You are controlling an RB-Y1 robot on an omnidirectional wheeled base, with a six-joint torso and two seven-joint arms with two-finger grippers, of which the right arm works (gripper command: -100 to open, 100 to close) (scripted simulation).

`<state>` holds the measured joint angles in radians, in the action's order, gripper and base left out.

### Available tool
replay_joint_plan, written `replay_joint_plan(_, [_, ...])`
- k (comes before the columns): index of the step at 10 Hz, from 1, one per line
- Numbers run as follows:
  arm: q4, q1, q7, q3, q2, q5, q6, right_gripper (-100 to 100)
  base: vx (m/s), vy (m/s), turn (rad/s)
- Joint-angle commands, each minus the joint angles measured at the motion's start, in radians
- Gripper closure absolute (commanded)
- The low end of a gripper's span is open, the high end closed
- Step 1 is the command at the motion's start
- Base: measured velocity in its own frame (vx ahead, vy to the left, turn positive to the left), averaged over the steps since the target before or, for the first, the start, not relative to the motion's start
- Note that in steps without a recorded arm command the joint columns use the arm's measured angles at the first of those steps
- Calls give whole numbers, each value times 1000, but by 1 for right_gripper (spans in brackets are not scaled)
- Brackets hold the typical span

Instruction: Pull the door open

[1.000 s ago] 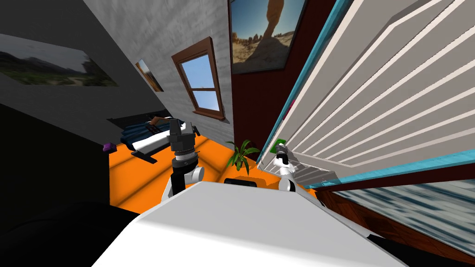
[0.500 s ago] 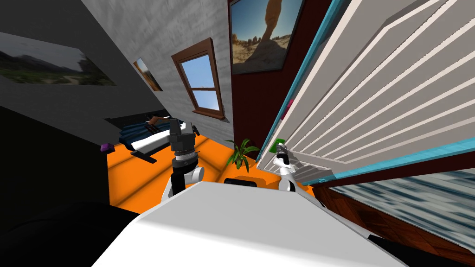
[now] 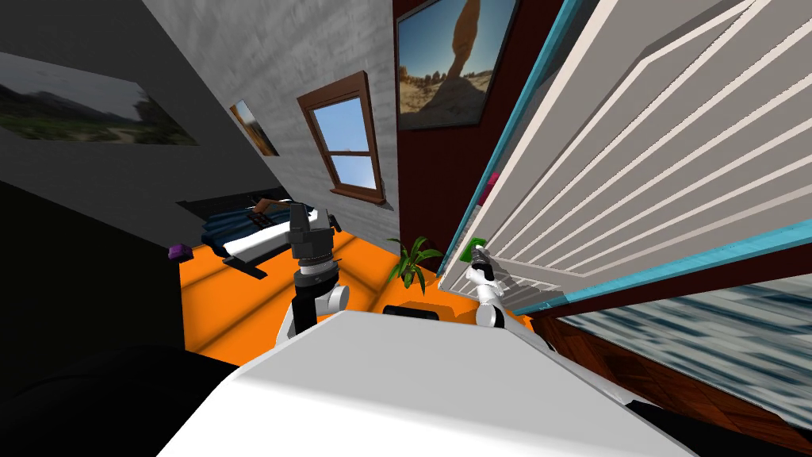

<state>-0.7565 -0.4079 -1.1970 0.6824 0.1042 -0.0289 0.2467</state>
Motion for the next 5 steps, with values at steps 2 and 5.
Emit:
replay_joint_plan(2, [-20,22,20,7,14,68,-43,100,-9,6,-16])
replay_joint_plan(5, [-18,20,26,6,15,107,-58,100,-22,5,-16])
